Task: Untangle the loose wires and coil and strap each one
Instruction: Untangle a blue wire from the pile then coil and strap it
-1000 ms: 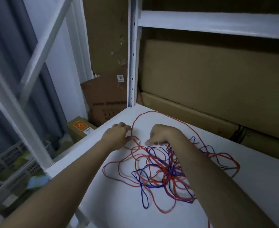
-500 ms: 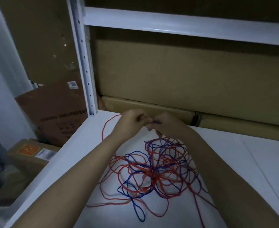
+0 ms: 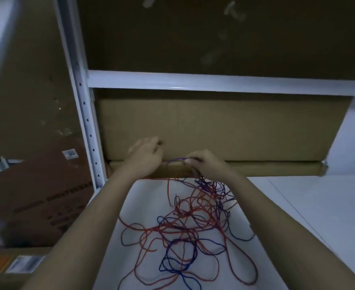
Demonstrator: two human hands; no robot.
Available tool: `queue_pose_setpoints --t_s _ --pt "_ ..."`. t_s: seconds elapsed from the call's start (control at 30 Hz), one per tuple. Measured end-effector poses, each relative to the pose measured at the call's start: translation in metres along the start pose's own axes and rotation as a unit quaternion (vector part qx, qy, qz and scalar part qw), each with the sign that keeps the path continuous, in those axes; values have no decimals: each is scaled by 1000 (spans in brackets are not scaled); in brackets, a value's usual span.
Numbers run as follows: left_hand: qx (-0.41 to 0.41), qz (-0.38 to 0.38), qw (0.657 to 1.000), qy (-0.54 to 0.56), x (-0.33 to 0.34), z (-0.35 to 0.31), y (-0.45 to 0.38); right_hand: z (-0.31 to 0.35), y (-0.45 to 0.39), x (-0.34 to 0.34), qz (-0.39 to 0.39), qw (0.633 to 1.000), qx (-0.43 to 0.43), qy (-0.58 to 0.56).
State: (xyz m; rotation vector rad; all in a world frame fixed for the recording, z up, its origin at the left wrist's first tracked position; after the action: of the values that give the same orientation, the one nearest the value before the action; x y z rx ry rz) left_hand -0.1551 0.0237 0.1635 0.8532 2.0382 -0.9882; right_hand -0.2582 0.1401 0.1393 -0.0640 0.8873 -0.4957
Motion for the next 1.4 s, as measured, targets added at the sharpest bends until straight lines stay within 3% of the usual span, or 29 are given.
queue_pose_setpoints --t_s 0.1,0.2,0.33,0.47,0.6,0.7,0.77,0.8,0.9,0.97,1.0,1.07,1.13,1.23,1.3,1.4 --pt "28 130 989 68 17 -32 6 25 -9 -14 -18 1000 -4 -20" --pt "49 48 980 187 -5 -49 1 39 -11 -32 -71 995 -23 -65" --pt "64 -82 972 208 -36 -55 -8 13 -4 -11 76 996 46 20" --pt "-6 -183 885 429 -71 -41 -10 -33 10 -3 39 995 84 40" --pt "-1 -177 882 436 -77 -47 -11 -62 21 13 -24 995 91 -37" --pt "-25 -187 858 478 -67 -37 -8 -67 17 4 -31 992 117 -36" --pt "-48 -189 863 467 -58 -28 -9 -57 13 -13 -87 989 109 -57" --pt "-61 -176 882 434 -50 -25 -9 -50 10 -23 -125 984 101 -83" --pt "-81 -24 959 272 2 -32 -4 -30 3 -41 -215 957 104 -167" --pt "-48 91 958 268 40 -46 4 -17 -2 -44 -239 942 101 -213" --pt "-25 112 948 296 48 -54 7 -9 -3 -47 -251 936 89 -229" --pt "-17 85 926 367 41 -57 4 4 2 -56 -269 922 58 -274" --pt "-28 51 912 406 29 -55 -2 6 5 -59 -250 912 37 -323" --pt "-14 31 916 399 14 -58 -9 5 5 -41 -134 940 67 -307" --pt "-6 20 915 404 6 -61 -12 3 5 -27 -77 925 90 -361" --pt "5 28 918 395 -2 -62 -16 8 5 -32 -72 911 86 -396"
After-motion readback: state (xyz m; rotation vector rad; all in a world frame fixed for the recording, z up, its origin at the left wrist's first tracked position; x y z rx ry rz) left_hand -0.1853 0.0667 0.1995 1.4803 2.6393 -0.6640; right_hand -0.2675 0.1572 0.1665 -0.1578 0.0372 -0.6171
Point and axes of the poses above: each hand's wrist, its own y-axis away from the middle knuckle, its own x-axis out of the palm, z = x × y, the point moved 9 cm from there along -y, towards the middle knuckle, and after that the axes turned 1 degree about y, right-handed, at the moved point
